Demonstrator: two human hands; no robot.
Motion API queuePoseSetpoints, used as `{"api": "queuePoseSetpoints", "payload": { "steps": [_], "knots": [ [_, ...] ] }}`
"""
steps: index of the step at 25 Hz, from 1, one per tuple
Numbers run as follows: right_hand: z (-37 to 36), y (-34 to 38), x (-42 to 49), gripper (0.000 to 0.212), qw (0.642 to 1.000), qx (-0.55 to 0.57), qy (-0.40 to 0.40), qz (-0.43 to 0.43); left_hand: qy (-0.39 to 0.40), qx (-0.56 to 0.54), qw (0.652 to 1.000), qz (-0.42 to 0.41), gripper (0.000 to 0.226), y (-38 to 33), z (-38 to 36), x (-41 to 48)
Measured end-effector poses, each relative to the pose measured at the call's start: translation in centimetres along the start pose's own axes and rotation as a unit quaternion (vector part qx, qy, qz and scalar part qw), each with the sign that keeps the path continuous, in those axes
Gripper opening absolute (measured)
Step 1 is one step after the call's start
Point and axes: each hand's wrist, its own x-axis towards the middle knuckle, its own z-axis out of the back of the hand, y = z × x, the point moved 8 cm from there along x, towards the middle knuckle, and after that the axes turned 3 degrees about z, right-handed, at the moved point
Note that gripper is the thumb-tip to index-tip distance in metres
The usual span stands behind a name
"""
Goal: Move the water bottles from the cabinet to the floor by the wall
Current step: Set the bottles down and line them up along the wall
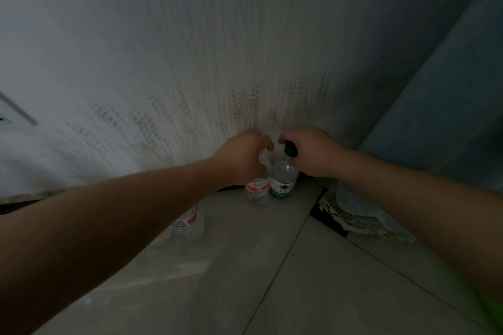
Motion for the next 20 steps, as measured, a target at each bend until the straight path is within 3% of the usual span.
{"api": "queuePoseSetpoints", "payload": {
  "steps": [7, 20],
  "knots": [
    [0.3, 0.6, -0.1, 0.06, 1.0, -0.013, 0.018, 0.0, -0.026, -0.021, 0.999, 0.002, 0.05, 0.2, 0.9, -0.4],
    [4.0, 6.5, -0.7, 0.062, 0.997, -0.035, -0.023, 0.061, -0.059, -0.016, 0.996, 0.06, 0.067, 4.4, 6.6, -6.4]
  ]
}}
